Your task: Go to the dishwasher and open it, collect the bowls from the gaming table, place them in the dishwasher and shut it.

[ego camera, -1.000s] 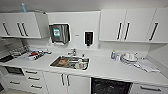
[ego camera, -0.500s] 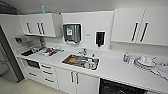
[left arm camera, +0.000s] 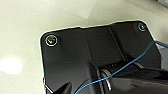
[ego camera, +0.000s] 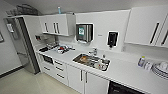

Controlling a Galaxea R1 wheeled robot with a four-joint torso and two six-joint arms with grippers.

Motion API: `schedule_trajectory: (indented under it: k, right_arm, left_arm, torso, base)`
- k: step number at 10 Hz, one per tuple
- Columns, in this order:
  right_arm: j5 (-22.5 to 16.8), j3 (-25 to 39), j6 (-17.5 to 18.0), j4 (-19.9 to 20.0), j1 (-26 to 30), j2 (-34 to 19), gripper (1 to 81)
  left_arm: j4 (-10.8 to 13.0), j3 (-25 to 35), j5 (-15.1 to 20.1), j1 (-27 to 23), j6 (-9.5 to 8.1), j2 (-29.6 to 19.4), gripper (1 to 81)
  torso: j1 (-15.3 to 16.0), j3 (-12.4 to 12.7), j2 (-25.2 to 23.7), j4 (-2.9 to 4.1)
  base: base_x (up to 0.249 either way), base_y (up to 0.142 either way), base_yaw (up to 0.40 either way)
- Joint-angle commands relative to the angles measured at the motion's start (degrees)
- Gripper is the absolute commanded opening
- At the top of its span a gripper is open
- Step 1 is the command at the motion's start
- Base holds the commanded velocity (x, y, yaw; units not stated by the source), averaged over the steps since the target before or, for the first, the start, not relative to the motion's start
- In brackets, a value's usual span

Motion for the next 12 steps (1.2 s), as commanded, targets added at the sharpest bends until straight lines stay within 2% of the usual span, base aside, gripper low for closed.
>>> schedule_trajectory:
  k: [1, 10, 12]
  right_arm:
    - [-2.8, -0.2, -0.1, 0.4, 2.4, 0.0, 81.1]
    - [-2.9, -0.6, -1.1, 0.4, 2.3, 0.3, 81.1]
    - [-2.9, -1.1, -1.0, 0.4, 2.3, 0.2, 81.1]
  left_arm:
    - [0.5, -0.1, 2.4, -2.9, 0.08, 0.0, 81.1]
    - [0.5, -0.1, 2.5, -2.7, 0.52, 0.0, 81.1]
    - [0.4, -0.2, 2.5, -2.7, 1.13, 0.1, 81.1]
  torso:
    - [0.0, 0.0, 0.0, 0.0]
    - [0.0, 0.0, 0.0, 0.0]
    - [0.0, 0.0, 0.0, 0.0]
  base:
    - [0.0, 0.0, 0.342]
    - [0.0, 0.0, 0.343]
    - [0.0, 0.0, 0.349]
